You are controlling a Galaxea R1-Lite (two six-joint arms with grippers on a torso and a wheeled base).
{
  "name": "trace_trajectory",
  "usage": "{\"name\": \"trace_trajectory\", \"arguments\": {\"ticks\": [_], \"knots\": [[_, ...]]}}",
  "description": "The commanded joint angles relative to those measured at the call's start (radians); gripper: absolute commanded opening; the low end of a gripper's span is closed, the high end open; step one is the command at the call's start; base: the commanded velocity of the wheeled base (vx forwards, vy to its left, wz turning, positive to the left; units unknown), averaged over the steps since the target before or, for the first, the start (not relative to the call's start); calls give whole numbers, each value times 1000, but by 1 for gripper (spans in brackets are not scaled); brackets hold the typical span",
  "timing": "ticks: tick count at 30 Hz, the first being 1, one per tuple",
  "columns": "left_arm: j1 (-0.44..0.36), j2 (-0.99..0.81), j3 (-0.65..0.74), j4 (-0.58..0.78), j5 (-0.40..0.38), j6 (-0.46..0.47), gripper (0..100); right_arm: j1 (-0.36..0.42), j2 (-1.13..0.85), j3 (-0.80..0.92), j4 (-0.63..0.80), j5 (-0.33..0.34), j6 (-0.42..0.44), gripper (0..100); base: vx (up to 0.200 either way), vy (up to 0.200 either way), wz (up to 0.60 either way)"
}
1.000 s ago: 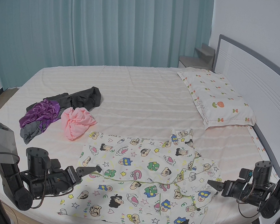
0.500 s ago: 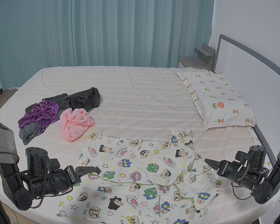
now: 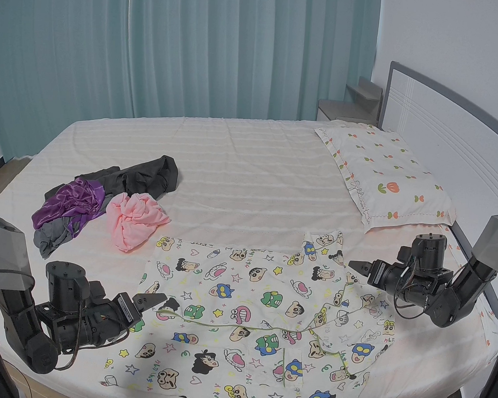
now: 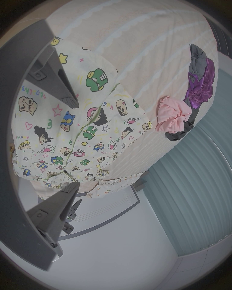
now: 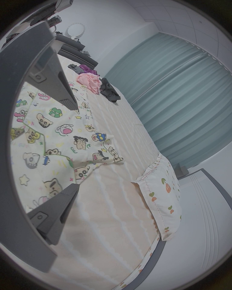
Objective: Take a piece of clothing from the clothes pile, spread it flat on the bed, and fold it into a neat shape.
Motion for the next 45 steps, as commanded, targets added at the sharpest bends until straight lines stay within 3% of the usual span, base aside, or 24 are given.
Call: {"name": "trace_trajectory", "arguments": {"ticks": [1, 9, 12, 23, 28, 34, 45], "knots": [[1, 3, -3, -1, 2, -1, 100, -4, 56, -42, 0, 0, 0, 100, 0, 0, 0], [1, 5, -6, -1, 7, -1, 100, -7, 96, -132, 59, 0, 1, 100, 0, 0, 0], [3, 2, -7, -1, 7, -1, 100, -12, 130, -263, 170, 0, 9, 100, 0, 0, 0], [7, 3, -4, -16, 7, -12, 100, -9, 277, -464, 251, 0, 26, 100, 0, 0, 0], [7, 8, 2, -27, 4, -10, 100, -6, 309, -516, 273, -1, 26, 100, 0, 0, 0], [7, 8, 0, -27, 5, -12, 100, 2, 329, -559, 309, -1, 26, 100, 200, 0, 0], [7, 17, -1, -27, 7, -12, 100, 16, 366, -603, 343, -1, 26, 100, 0, 0, 0]]}}
